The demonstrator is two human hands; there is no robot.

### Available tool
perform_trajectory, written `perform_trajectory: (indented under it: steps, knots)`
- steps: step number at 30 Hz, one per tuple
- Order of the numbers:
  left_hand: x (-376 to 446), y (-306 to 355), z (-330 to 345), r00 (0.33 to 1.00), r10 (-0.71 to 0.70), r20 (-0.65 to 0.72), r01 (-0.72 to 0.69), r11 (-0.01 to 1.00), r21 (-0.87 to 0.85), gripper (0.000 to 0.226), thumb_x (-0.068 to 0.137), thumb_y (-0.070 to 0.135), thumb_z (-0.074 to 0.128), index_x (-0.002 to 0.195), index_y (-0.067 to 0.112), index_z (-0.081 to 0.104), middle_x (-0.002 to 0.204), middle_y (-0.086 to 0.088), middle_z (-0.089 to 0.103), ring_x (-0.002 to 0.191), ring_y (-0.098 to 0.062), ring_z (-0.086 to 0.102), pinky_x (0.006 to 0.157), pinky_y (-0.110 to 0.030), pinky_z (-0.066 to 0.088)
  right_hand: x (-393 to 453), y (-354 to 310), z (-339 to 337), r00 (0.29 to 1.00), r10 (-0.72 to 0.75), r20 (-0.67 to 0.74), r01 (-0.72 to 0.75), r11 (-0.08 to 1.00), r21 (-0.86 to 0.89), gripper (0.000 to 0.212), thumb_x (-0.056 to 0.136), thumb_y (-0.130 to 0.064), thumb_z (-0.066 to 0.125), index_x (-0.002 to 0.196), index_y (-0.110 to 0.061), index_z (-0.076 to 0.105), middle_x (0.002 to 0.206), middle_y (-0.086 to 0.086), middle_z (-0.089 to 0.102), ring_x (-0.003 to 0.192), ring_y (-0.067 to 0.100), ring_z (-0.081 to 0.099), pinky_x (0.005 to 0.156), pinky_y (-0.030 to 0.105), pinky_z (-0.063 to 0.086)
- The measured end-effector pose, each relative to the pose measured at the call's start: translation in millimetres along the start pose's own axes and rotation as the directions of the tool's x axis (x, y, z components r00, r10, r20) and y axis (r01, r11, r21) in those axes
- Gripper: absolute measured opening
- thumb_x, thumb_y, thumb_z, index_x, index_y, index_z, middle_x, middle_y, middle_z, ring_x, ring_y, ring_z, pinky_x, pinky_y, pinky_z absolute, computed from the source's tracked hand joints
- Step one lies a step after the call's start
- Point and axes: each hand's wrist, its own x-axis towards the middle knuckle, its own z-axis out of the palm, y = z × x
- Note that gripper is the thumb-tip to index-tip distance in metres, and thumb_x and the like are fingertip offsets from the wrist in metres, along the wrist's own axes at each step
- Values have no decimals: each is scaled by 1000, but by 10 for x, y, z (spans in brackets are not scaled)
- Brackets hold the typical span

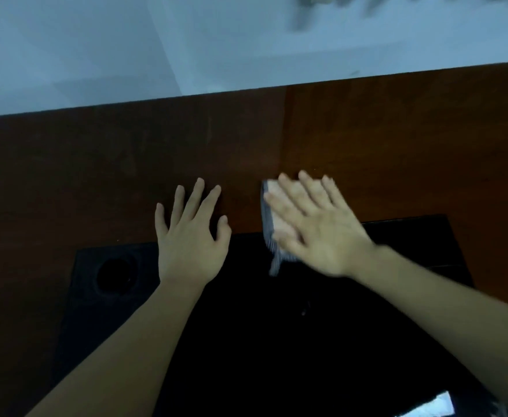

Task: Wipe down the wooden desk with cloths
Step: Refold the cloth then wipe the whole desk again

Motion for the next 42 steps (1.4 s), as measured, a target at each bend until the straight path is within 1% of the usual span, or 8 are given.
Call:
perform_trajectory:
  steps: [4, 8, 15, 20, 24, 30, 37, 42]
  knots:
    - [6, 15, -9, 1000, -2, 11, 2, 1000, 4, 57, 104, 45, 34, 159, 39, 22, 170, 11, 7, 157, -17, -6, 125, -49, -7, 580, 249, -169, 979, 204, -25, -204, 979, -6, 69, 98, -67, 3, 160, -39, -11, 170, 1, -11, 155, 31, -12, 124, 54, -9]
    - [9, 25, -19, 1000, 3, 19, -3, 1000, -6, 57, 104, 45, 33, 159, 38, 22, 170, 11, 6, 157, -18, -6, 125, -51, -6, 573, 187, -204, 965, 263, 0, -263, 965, 0, 68, 100, -64, 4, 160, -36, -10, 170, 3, -12, 155, 32, -12, 123, 55, -9]
    - [8, 12, -19, 1000, 1, 20, -1, 1000, 30, 58, 105, 47, 28, 160, 38, 15, 170, 10, 1, 157, -19, -9, 125, -52, -6, -447, -394, 115, 994, 110, 25, -110, 994, 16, 68, 103, -65, 5, 163, -33, 2, 171, 5, 2, 156, 34, -1, 124, 58, 3]
    - [9, -25, -10, 1000, 16, 16, -16, 999, 40, 58, 104, 48, 27, 160, 38, 14, 170, 9, 1, 157, -20, -9, 125, -53, -6, -411, -365, 139, 998, 68, 4, -67, 998, -11, 68, 101, -68, 7, 161, -38, -4, 170, -2, -7, 156, 29, -8, 123, 52, -6]
    - [17, -29, -4, 999, 26, 37, -27, 999, 27, 59, 104, 47, 27, 160, 38, 13, 170, 9, -1, 156, -21, -11, 124, -55, -6, 134, -92, -12, 973, 231, -26, -232, 972, -33, 70, 95, -69, -2, 158, -41, -13, 169, -2, -15, 156, 27, -13, 124, 50, -9]
    - [20, -9, -7, 999, 37, 34, -38, 999, 32, 58, 105, 47, 27, 161, 37, 14, 171, 8, 0, 157, -23, -10, 124, -56, -5, 615, 130, -174, 909, 416, -16, -415, 909, 44, 76, 92, -69, -5, 161, -38, -6, 171, 1, -8, 156, 29, -9, 124, 52, -8]
    - [19, 5, -2, 999, 25, 32, -27, 999, 45, 58, 104, 47, 26, 160, 37, 13, 171, 7, 0, 157, -23, -10, 124, -57, -4, -338, -394, 108, 971, 236, -29, -235, 972, 21, 69, 101, -63, 3, 163, -33, 4, 171, 6, 6, 156, 34, 3, 124, 58, 5]
    - [6, 12, -8, 1000, 17, 17, -17, 999, 42, 58, 105, 46, 28, 161, 37, 16, 170, 8, 2, 157, -22, -8, 125, -55, -5, -588, -271, 175, 989, 150, 2, -150, 988, 29, 67, 100, -70, 3, 160, -41, -4, 171, -2, -4, 157, 26, -9, 125, 52, -5]
